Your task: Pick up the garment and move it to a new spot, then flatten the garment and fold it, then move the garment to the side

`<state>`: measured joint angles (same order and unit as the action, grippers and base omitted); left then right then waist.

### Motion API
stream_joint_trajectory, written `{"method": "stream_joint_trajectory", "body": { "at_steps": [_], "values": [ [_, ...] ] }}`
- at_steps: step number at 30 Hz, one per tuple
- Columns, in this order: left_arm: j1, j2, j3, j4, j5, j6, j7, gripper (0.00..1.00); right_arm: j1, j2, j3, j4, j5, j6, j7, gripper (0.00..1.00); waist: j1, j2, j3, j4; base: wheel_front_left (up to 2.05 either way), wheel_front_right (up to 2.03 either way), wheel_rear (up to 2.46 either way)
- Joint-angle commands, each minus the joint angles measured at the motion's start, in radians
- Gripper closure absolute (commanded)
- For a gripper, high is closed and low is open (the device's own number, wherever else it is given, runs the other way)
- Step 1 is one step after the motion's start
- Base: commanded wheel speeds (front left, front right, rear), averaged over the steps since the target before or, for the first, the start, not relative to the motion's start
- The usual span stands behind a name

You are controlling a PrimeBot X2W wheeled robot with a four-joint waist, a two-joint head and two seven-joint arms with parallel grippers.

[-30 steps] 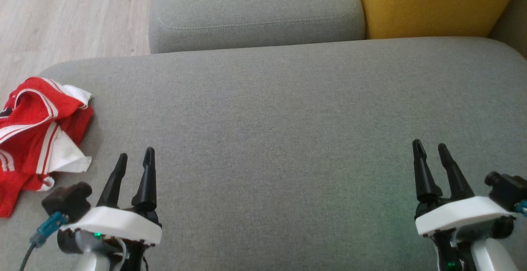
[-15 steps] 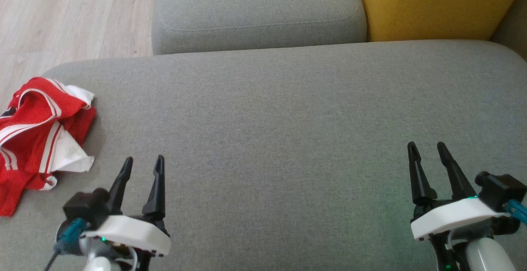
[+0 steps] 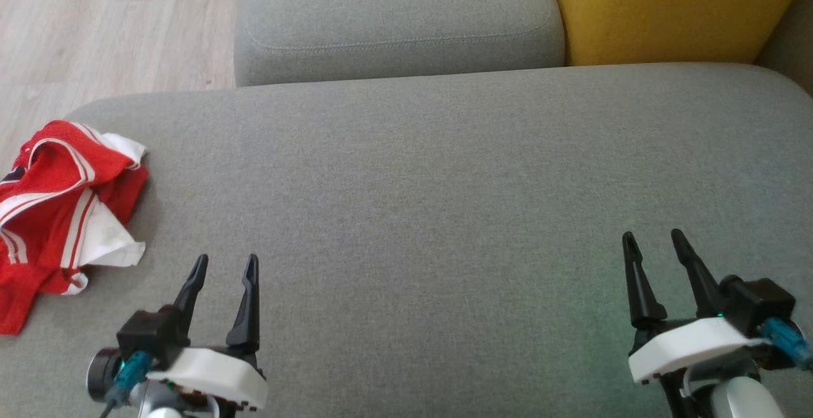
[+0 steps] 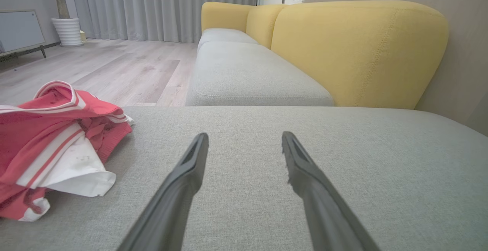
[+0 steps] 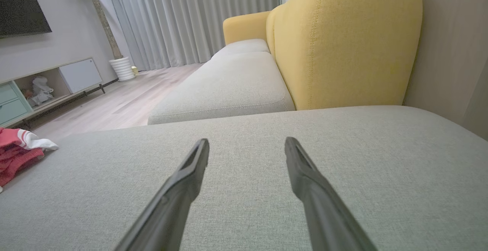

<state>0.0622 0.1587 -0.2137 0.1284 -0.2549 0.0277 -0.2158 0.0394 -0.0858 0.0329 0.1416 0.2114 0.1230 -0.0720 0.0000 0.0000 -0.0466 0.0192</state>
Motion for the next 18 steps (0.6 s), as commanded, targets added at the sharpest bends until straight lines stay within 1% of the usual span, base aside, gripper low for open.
{"method": "stream_joint_trajectory", "body": {
  "at_steps": [1, 12, 18],
  "values": [
    [-0.03, 0.011, 0.03, -0.032, 0.028, 0.009, -0.014, 0.0, -0.023, -0.005, 0.018, -0.042, -0.031, 0.007, -0.014, 0.0, 0.0, 0.0, 0.0, 0.0, 0.0, 0.0, 0.0],
    [-0.016, -0.01, 0.042, -0.009, 0.075, 0.0, -0.044, 0.0, -0.009, 0.012, 0.017, -0.053, -0.094, 0.008, -0.016, 0.0, 0.0, 0.0, -0.003, -0.001, 0.0, 0.0, 0.0],
    [-0.015, -0.021, 0.056, 0.019, 0.056, -0.002, -0.046, 0.0, -0.005, 0.02, 0.003, -0.05, -0.072, 0.008, -0.011, 0.0, 0.0, 0.0, -0.002, 0.0, 0.0, 0.0, 0.0]
  ]
}}
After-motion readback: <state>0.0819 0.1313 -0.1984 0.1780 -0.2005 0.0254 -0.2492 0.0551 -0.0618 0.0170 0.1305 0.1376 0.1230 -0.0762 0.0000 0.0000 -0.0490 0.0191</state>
